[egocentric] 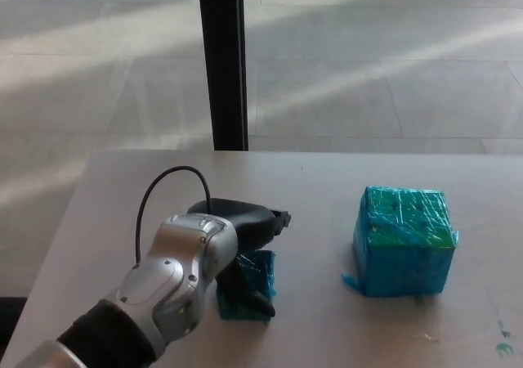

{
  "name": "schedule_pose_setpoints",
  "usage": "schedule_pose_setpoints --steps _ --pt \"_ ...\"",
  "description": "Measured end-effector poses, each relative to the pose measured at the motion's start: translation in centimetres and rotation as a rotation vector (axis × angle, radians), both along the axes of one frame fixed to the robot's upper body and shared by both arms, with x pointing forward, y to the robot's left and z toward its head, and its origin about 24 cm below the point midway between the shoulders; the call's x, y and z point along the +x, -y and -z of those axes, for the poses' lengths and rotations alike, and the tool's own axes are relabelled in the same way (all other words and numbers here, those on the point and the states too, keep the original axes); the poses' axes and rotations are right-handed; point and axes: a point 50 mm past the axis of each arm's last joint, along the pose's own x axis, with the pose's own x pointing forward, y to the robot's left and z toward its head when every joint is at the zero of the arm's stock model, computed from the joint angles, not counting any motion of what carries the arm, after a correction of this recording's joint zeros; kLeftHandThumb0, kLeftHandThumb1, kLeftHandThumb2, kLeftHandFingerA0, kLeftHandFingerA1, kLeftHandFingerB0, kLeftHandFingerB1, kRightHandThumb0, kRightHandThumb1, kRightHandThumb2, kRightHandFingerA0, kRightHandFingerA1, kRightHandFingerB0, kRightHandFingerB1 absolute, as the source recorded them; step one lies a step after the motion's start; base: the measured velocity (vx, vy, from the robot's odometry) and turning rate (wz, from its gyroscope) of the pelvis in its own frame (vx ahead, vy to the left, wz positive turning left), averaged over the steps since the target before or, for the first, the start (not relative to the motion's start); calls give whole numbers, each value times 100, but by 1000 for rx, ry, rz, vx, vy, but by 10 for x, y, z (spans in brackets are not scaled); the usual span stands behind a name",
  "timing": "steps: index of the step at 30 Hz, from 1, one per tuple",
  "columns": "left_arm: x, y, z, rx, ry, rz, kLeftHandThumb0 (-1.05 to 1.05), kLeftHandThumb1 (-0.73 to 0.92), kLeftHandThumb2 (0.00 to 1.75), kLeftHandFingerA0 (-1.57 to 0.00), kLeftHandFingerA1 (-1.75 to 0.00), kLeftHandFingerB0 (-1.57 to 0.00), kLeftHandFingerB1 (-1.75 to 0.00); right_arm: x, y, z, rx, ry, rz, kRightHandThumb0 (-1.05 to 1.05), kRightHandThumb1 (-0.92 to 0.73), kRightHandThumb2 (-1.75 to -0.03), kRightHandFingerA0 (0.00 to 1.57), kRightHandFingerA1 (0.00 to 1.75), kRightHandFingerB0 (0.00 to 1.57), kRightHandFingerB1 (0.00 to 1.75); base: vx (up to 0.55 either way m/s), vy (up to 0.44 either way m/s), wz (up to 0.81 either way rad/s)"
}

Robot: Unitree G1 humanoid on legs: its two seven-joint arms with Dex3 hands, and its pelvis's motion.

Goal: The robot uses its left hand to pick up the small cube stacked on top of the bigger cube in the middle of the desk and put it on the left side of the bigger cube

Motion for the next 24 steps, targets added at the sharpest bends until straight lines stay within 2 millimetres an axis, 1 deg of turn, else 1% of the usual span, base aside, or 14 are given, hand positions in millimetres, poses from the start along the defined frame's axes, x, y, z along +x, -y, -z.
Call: schedule_pose_setpoints --steps 3,4,5,6,9,10,15,16,17,18,19,22,23,24 --pt "-2 0 -4 -17 6 4 -105 57 61 0 0 0 0 -1 0 0 -1 -1 2 -87 -59 -63 53 104 53 77 0 0 0" --pt "-2 0 -6 -24 10 5 -105 47 75 0 -1 0 0 -1 0 0 -2 -1 2 -82 -42 -102 57 93 53 75 0 0 0" --pt "-3 -1 -8 -40 15 2 -105 48 74 0 0 0 0 -1 0 0 -2 -1 1 -85 -58 -62 51 102 54 75 0 0 0" --pt "-3 -2 -12 -59 22 -5 -105 49 74 0 0 0 0 -1 0 0 -2 -1 1 -83 -42 -101 57 93 54 76 0 0 0" --pt "-3 -15 -27 -129 58 -37 -100 54 100 0 -16 0 0 -1 0 0 -2 0 1 -86 -41 -100 58 96 56 77 0 0 0" --pt "-2 -23 -34 -162 77 -58 -96 51 99 0 -22 0 0 -2 0 1 -2 -1 1 -85 -57 -62 53 102 55 76 0 0 0" --pt "-1 -63 -55 -272 141 -165 -95 52 98 0 -30 0 0 -3 0 1 -2 -4 2 -84 -57 -62 53 103 55 75 0 0 0" --pt "-1 -68 -57 -282 146 -179 -97 53 99 0 -29 0 0 -3 0 1 -2 -4 2 -82 -42 -101 59 94 54 75 0 0 0" --pt "-1 -81 -62 -310 161 -216 -97 53 99 0 -29 0 0 -3 0 1 -2 -4 2 -82 -42 -101 59 94 54 75 0 0 0" --pt "-2 -89 -64 -326 169 -236 -98 55 97 0 -30 0 0 -3 0 1 -2 -4 2 -87 -60 -57 53 105 57 76 0 0 0" --pt "-2 -94 -66 -337 176 -252 -94 52 95 0 -25 0 0 -3 0 1 -2 -4 2 -83 -40 -99 53 93 56 76 0 0 0" --pt "-7 -125 -73 -394 207 -335 -88 50 74 -10 -51 0 -10 -3 0 1 -2 -4 2 -85 -58 -63 51 105 54 78 0 0 0" --pt "-8 -134 -73 -409 211 -362 -80 51 88 -47 -58 -1 -16 -3 0 1 -2 -5 2 -88 -56 -63 50 108 51 81 0 0 0" --pt "-10 -143 -73 -422 215 -390 -81 49 89 -31 -54 -1 -16 -3 0 1 -2 -5 2 -88 -57 -63 50 108 50 81 0 0 0"
